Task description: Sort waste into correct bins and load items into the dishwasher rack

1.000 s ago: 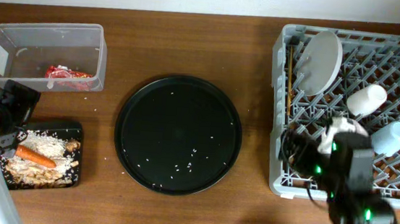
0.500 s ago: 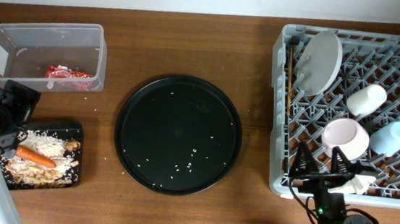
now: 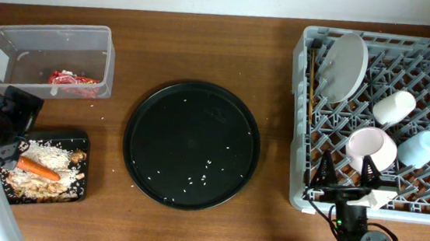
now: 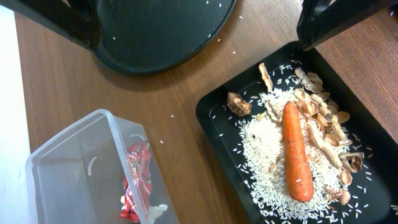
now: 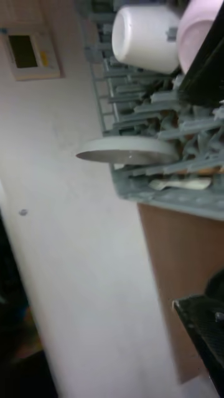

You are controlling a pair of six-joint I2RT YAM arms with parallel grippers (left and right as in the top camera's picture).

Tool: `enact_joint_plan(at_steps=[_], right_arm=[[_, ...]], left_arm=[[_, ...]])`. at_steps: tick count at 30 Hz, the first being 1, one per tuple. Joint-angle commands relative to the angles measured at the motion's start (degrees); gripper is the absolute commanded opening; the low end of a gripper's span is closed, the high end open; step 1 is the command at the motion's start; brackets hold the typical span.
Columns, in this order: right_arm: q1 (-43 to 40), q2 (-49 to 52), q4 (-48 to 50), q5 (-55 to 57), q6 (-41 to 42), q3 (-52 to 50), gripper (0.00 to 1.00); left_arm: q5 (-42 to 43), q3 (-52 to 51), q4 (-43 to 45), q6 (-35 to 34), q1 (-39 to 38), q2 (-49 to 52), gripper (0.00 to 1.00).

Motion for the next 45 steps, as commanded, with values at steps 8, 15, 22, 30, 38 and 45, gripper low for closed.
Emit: enact_joint_plan(at_steps=[8,15,22,30,38,45], right_arm=[[-0.37,-0.59,-8.92,2.10,-10.78,-0.42,0.99],[-0.37,-0.59,-8.96,1.77,-16.79,-0.42,0.99],[-0.37,-0.59,-8.92,1.81,-16.48,-0.42,0.99],[-0.37,-0.59,-8.92,1.81,-16.48,-0.42,0.99],[-0.37,-0.59,-8.92,1.81,-16.48,-0.42,0.99],[-0.37,-0.59,-8.92,1.81,-16.48,-0.42,0.99]], left_arm=[[-0.42,0.09,-0.09,-0.72,0.31,-0.24,0.99],[-0.42,0.09,-0.09,-0.72,0.31,-0.24,0.99],[-0.42,0.09,-0.09,-0.72,0.31,-0.24,0.99],[-0.42,0.09,-0.07,-0.72,0.31,-0.24,0.99],[-0.42,0.09,-0.09,-0.72,0.31,-0.24,0.99],[-0.42,0.09,-0.09,-0.72,0.31,-0.24,0.99]])
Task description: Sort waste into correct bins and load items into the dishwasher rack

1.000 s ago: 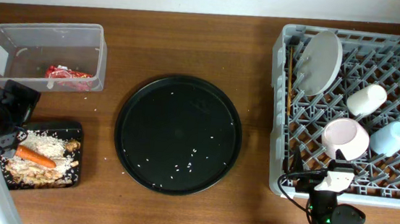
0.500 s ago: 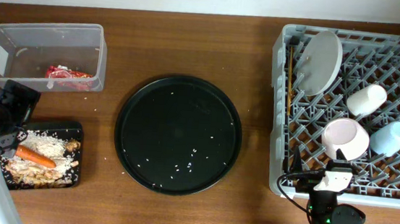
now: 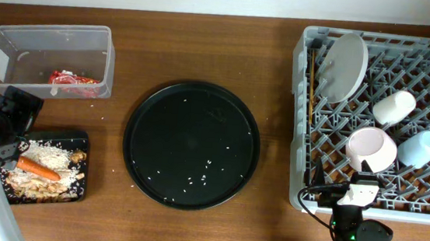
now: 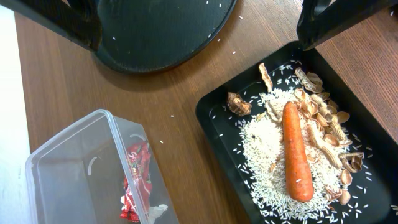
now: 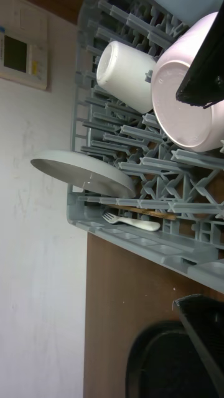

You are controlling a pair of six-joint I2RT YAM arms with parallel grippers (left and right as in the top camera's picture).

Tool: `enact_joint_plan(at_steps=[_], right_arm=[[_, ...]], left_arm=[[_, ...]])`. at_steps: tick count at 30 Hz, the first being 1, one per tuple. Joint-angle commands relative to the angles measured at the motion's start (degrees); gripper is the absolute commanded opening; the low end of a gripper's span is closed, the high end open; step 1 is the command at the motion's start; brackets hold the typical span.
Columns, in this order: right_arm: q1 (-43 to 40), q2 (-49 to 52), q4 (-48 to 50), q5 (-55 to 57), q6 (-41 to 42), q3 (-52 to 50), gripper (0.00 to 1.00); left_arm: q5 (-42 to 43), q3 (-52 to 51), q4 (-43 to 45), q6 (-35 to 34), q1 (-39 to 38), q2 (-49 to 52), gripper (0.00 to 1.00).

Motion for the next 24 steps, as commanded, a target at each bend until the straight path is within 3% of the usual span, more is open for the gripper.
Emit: enact_joint_plan(at_steps=[1,5,10,15,19,24], right_arm=[[-0.37,-0.61,-0.24,0.48,-0.35,-0.35,0.99],[-0.37,-0.61,-0.24,0.48,-0.35,-0.35,0.99],[-0.37,-0.61,-0.24,0.48,-0.35,-0.35,0.99],[-0.37,-0.61,-0.24,0.48,-0.35,-0.35,0.99],[-0.37,-0.61,-0.24,0.48,-0.35,-0.35,0.99],[-0.37,-0.61,-0.24,0.48,-0.35,-0.35,0.99]], left_arm=[[-0.42,0.09,-0.09,-0.72,0.31,-0.24,0.99],[-0.83,0.09,-3.04,1.27,0.31,0.02,0.99],[-8.57,-1.46,-5.70,1.60,-1.90,-1.51,0.99],[-8.76,-13.94,15.23,17.55,-13.05,-12.63,0.99],[-8.92,-28.26,31.52,22.25,-21.35,-24.06,0.99],[-8.92,-48.50,49.86,33.44,-29.35,-38.99,0.99]])
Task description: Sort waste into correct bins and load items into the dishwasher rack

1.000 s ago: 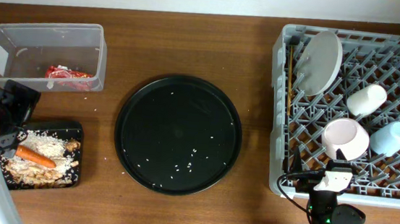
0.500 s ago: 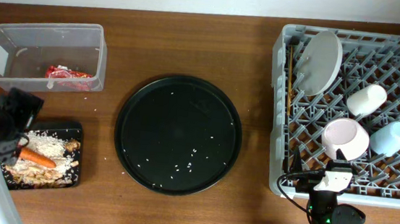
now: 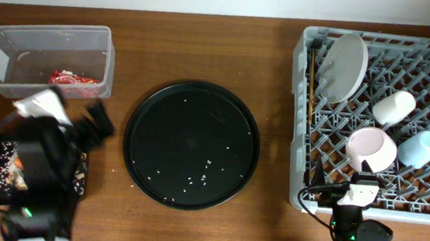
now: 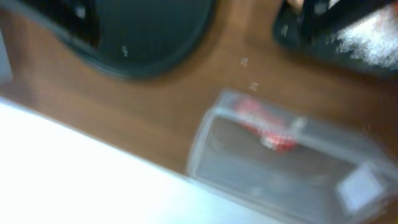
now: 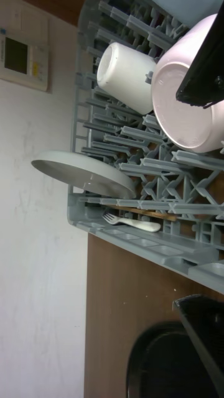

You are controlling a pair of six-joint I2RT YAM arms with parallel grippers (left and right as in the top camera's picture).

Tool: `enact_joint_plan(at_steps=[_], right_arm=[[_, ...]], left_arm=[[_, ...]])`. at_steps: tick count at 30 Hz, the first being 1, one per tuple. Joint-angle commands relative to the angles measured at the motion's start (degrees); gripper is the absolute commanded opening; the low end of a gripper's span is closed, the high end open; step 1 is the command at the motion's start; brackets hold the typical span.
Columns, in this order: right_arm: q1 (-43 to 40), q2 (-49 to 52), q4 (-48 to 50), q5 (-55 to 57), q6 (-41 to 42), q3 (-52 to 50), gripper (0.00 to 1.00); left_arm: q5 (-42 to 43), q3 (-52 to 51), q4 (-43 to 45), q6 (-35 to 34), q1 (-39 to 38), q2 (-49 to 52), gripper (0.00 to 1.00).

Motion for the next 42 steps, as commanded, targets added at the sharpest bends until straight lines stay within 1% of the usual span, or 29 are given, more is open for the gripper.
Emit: enact_joint_plan(at_steps=[1,2,7,9,16,18,21,23,24,27,42], right_arm=[[-0.37,-0.50,-0.22,0.28,-0.37,-0.35,0.99],[-0.37,-0.50,-0.22,0.28,-0.37,-0.35,0.99],[-0.37,-0.50,-0.22,0.28,-0.37,-0.35,0.99],[-0.37,-0.50,-0.22,0.28,-0.37,-0.35,0.99],[-0.37,-0.50,-0.22,0.28,-0.37,-0.35,0.99],[-0.37,-0.50,-0.22,0.28,-0.37,-0.35,0.99],[-0.37,-0.50,-0.22,0.28,-0.37,-0.35,0.99],[-0.37,-0.50,-0.22,0.28,-0.37,-0.35,0.99],[-0.37,-0.50,-0.22,0.28,-0.37,-0.35,0.99],[-0.37,-0.50,-0.22,0.28,-0.37,-0.35,0.99],[-0.37,-0.50,-0.22,0.28,-0.37,-0.35,0.99]], left_arm=[[-0.37,-12.96,8.04,10.25,-3.93,-9.16,0.99],[-0.33,-18.05,12.44,10.25,-4.50,-12.83,0.99],[0.72,-29.20,24.24,10.25,-4.52,-20.02,0.99],[0.98,-34.62,30.29,10.25,-4.55,-23.71,0.99],[1.16,-44.61,39.19,10.25,-4.55,-34.34,0.99],[0.85,-45.11,37.75,10.54,-4.96,-36.30,0.99],[0.87,-45.11,34.58,16.06,-8.22,-39.80,0.99],[0.81,-45.11,30.64,19.37,-10.14,-43.25,0.99],[0.68,-45.11,27.32,20.15,-10.71,-45.55,0.99],[0.44,-45.11,23.30,20.13,-10.84,-45.46,0.99],[0.70,-45.09,22.80,20.13,-10.91,-45.48,0.99]])
